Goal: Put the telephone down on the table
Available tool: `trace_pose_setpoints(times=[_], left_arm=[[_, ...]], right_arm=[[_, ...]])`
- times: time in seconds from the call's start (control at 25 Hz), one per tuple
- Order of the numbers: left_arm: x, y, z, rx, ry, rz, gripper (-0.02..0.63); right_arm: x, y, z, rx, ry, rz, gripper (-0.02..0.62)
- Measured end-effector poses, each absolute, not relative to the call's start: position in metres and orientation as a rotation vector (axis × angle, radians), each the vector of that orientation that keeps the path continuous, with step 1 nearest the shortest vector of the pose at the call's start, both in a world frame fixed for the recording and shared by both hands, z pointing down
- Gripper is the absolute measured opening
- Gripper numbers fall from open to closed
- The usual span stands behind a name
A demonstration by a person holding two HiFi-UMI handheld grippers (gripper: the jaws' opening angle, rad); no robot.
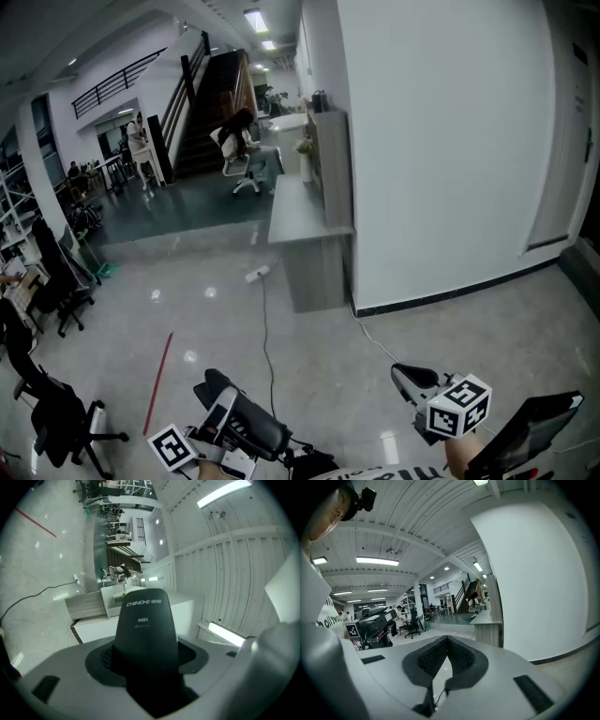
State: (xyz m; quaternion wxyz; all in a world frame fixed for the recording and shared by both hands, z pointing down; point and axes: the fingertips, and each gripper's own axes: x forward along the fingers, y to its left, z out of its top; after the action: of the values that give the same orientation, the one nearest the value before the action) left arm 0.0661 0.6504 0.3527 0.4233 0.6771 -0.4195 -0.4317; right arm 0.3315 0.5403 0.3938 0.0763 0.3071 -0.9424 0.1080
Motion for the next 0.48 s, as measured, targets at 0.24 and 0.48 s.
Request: trace_pose_setpoints(times=[0.24, 0.48], left_arm=[[0.065, 0.640, 0.359, 1.672, -1.041, -1.077, 0.281], [0.059, 0.606, 0.371, 1.662, -1.008, -1.063, 0.281]], right_arm=[[0.333, 0.533, 0.402, 0.938, -2.798, 0.372, 0.011], [0.330, 0.511, 0.412, 0.963, -2.740, 0.349, 0.011]])
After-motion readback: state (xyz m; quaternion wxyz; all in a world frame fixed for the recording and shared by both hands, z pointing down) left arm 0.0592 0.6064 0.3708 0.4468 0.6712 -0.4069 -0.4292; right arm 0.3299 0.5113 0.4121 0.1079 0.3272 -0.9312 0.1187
